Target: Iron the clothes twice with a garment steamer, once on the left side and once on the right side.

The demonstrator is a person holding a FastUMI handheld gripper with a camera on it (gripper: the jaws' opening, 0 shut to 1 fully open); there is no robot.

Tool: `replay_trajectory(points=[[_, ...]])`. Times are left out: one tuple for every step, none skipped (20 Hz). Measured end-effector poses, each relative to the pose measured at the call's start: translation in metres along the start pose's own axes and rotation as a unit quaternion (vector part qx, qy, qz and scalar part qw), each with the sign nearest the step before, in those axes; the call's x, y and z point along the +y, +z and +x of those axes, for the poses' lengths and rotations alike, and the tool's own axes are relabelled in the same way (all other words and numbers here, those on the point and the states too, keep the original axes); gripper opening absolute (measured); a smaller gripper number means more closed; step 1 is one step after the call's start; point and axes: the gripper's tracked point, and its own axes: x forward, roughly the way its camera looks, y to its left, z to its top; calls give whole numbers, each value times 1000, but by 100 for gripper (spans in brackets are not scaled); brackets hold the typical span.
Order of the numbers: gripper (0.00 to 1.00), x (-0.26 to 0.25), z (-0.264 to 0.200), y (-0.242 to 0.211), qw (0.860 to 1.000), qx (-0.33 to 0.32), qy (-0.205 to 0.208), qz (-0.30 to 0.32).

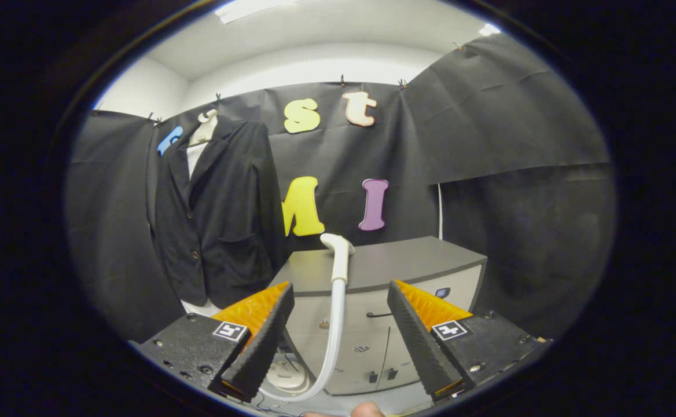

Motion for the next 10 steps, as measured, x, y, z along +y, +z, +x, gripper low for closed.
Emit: replay_trajectory(points=[[100, 2, 1, 3, 1000, -4, -9, -5], [100, 4, 2, 6, 1000, -7, -14, -9], [100, 8, 5, 8, 1000, -6, -17, -14], [100, 10, 8, 11, 1000, -2, -20, -17], [100, 11, 13, 11, 1000, 4, -22, -19], [100, 12, 20, 14, 999, 10, -23, -19], [100, 11, 28, 17, 999, 15, -24, -16], [100, 9, 39, 21, 999, 21, -27, -13], [100, 6, 52, 21, 999, 31, -28, -9], [100, 7, 66, 23, 999, 40, -21, -5]])
